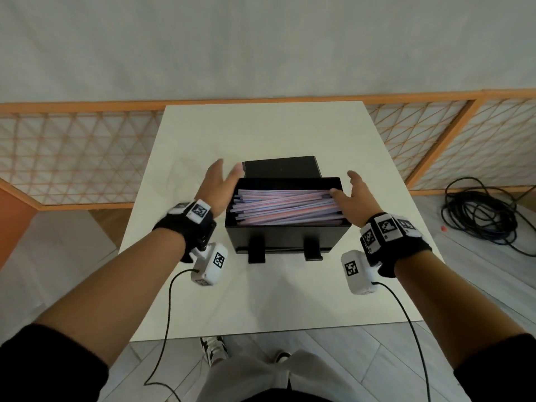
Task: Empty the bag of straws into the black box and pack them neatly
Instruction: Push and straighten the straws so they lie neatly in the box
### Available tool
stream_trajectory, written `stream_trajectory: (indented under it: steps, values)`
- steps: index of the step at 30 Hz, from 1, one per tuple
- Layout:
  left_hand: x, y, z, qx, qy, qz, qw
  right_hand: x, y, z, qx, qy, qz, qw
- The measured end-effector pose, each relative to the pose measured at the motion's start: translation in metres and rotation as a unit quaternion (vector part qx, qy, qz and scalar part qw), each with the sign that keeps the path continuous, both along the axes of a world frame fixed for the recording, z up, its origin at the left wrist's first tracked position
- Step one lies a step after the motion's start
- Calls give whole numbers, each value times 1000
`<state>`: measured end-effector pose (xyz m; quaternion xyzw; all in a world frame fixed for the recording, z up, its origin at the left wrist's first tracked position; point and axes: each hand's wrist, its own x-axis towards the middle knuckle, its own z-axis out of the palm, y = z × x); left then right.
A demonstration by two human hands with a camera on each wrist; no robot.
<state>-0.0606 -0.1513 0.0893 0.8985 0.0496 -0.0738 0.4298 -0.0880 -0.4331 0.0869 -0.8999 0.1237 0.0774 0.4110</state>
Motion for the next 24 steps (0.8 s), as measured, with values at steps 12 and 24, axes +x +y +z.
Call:
stream_trajectory:
  steps: [12,24]
  values:
    - [-19,-1,-43,-329,126,172,920,-5,32,-15,60,58,-43,996]
    - [-9,-23,-17,-447,152,36,881,30,5,31,108,41,-67,991]
